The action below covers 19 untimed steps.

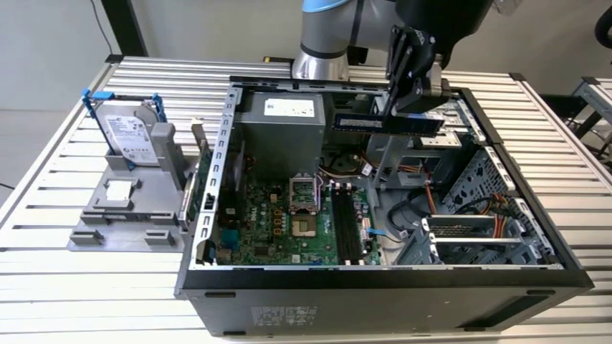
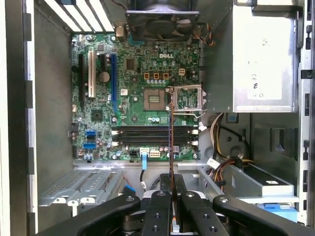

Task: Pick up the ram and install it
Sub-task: 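Insert the ram into the slot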

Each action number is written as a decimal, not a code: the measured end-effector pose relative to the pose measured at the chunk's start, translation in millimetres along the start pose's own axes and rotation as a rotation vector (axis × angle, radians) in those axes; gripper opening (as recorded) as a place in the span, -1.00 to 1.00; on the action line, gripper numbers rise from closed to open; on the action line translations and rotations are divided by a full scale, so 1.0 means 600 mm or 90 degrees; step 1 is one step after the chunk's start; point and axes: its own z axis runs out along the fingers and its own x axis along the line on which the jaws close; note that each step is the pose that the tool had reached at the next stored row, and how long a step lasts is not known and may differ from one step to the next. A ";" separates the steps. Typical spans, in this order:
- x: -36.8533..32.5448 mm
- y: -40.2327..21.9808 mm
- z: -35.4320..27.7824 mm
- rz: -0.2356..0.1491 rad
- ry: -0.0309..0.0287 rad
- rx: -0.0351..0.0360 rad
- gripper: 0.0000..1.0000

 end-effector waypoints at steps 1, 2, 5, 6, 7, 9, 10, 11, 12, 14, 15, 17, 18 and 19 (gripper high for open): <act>0.000 0.000 0.000 0.007 -0.0003 0.0002 -1.00; 0.000 0.000 0.000 0.015 -0.0006 0.0004 -1.00; 0.000 0.000 0.000 0.043 -0.0016 0.0010 -1.00; 0.000 0.000 0.000 0.053 -0.0020 0.0013 -1.00; 0.000 0.000 0.000 0.064 -0.0024 0.0015 -1.00; 0.000 0.000 0.000 0.086 -0.0032 0.0021 -1.00; 0.000 0.000 0.000 0.096 -0.0036 0.0023 -1.00; 0.000 0.000 0.000 0.107 -0.0040 0.0026 -1.00; 0.000 0.000 0.000 0.119 -0.0044 0.0029 -1.00; 0.000 0.000 0.000 0.140 -0.0052 0.0034 -1.00; 0.000 0.000 0.000 0.151 -0.0057 0.0037 -1.00; 0.000 0.000 0.000 0.174 -0.0065 0.0042 -1.00; 0.000 0.000 0.000 0.185 -0.0070 0.0045 -1.00; 0.000 0.000 0.000 0.196 -0.0074 0.0047 -1.00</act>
